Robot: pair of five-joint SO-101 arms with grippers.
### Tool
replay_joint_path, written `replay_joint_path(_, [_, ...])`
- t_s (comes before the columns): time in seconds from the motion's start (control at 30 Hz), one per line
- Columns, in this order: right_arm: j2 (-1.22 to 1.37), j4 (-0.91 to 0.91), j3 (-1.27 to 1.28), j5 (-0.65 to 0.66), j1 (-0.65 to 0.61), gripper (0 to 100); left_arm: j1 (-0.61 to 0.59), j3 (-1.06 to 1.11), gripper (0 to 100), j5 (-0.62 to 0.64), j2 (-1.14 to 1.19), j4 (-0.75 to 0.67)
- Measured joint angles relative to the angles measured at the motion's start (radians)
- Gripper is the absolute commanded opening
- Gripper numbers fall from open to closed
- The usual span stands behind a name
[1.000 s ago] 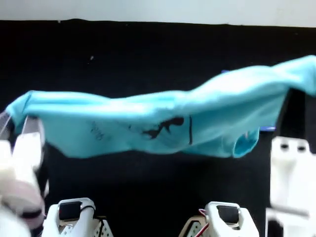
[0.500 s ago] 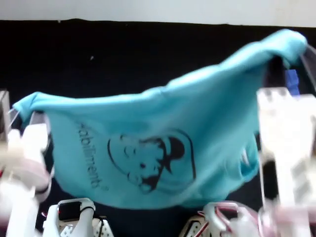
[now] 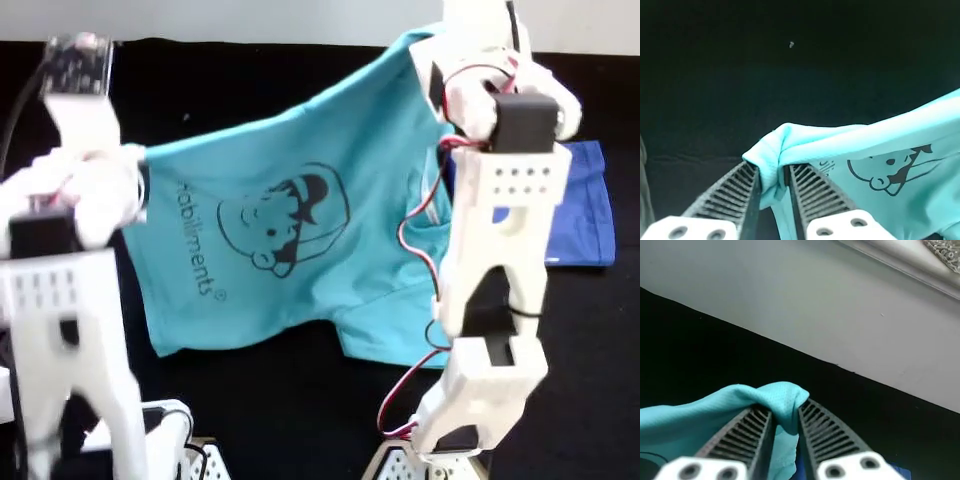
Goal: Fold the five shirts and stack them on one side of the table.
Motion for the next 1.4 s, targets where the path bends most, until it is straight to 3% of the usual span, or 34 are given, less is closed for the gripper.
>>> replay_joint_path(0.3, [0.032, -0.089, 0.044, -0.002, 0.0, 0.5, 0.0, -0.655, 1, -0.003, 0.555, 0.199])
replay_joint_path(0.6, [0.192, -0.086, 0.203, -0.002, 0.0, 0.5, 0.0, -0.919, 1, -0.003, 0.965, 0.232])
replay_joint_path(0.87, [0.232, -0.003, 0.213, -0.002, -0.002, 0.5, 0.0, -0.961, 1, -0.003, 1.155, 0.293])
replay_joint_path(1.2, [0.232, 0.333, 0.215, -0.002, -0.006, 0.5, 0.0, -0.962, 1, -0.034, 1.166, 0.537])
replay_joint_path(1.4, [0.226, 0.41, 0.282, -0.054, 0.015, 0.5, -0.051, -0.832, 1, -0.074, 1.151, 0.568])
